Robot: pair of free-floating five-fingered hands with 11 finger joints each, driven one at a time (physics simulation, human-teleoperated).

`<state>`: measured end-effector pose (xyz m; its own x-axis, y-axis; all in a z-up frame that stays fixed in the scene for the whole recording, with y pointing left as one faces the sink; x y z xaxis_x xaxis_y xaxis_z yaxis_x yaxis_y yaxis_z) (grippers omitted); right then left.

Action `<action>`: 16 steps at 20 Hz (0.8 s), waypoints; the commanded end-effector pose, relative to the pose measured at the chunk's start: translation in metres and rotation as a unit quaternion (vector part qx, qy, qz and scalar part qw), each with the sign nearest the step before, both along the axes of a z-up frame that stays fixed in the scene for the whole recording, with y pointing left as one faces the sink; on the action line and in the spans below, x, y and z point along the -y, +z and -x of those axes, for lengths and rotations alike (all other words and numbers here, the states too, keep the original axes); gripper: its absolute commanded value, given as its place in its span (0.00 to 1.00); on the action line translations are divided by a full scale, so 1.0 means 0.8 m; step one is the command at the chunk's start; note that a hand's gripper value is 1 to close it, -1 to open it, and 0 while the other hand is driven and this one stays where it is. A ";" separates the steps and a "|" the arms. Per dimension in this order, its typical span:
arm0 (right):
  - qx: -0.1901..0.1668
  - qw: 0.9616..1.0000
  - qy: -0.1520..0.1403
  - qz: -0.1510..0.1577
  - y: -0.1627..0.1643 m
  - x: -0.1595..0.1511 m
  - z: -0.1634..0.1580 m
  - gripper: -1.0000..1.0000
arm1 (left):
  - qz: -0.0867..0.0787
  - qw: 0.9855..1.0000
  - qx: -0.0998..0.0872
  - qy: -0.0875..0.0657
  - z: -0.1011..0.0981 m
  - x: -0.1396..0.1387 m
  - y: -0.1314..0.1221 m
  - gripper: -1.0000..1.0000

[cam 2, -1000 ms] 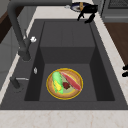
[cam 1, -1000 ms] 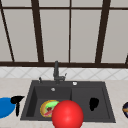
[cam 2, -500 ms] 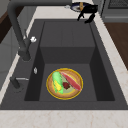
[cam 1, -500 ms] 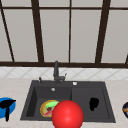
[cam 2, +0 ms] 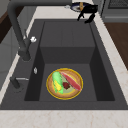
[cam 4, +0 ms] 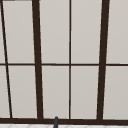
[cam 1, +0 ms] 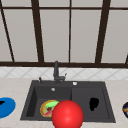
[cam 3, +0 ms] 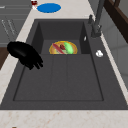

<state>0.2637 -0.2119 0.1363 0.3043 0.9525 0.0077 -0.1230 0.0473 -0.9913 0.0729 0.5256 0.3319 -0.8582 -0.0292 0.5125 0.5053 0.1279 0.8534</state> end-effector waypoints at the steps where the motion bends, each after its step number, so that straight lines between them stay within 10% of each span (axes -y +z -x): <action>1: 0.000 1.000 0.000 0.000 0.000 0.000 0.000 0.50 | 0.000 1.000 -0.019 0.009 0.012 -0.035 0.000 0.00; 16: 0.000 1.000 0.000 0.000 0.000 0.000 0.000 0.50 | -0.005 1.000 -0.002 0.002 0.031 -0.077 -0.001 0.00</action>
